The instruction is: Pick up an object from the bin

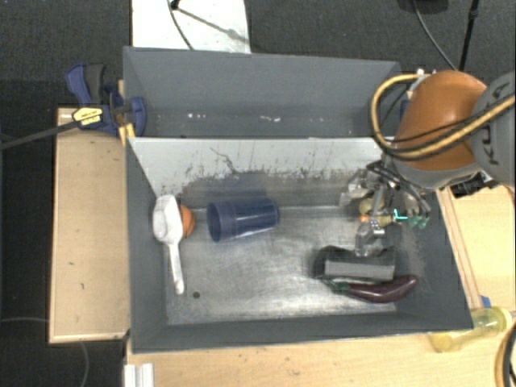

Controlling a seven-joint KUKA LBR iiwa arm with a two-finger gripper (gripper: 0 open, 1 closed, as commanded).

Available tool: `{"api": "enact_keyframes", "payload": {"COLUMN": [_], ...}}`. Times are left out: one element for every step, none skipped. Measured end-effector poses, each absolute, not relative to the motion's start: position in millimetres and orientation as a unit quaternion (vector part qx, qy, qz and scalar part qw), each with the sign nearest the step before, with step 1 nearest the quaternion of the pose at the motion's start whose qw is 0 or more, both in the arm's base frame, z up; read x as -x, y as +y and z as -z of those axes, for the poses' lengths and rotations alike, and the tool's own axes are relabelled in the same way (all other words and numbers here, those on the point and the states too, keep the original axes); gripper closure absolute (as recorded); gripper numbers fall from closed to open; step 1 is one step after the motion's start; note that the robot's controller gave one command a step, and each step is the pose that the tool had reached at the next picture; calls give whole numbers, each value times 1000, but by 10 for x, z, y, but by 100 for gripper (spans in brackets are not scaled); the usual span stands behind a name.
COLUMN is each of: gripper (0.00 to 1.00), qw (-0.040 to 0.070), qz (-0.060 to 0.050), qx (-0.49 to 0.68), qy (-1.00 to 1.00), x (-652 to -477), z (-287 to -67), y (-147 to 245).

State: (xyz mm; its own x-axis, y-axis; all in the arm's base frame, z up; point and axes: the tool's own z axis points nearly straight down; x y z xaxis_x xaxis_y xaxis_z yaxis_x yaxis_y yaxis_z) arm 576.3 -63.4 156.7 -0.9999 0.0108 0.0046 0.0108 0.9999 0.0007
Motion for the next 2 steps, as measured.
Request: {"api": "enact_keyframes", "payload": {"gripper": [0, 100], "qw": [-2, 8], "qz": [0, 6], "qx": [5, -92], "qy": [-1000, -996], "x": [-5782, -5359], "z": [-1612, -898], "y": [-632, -848]}}
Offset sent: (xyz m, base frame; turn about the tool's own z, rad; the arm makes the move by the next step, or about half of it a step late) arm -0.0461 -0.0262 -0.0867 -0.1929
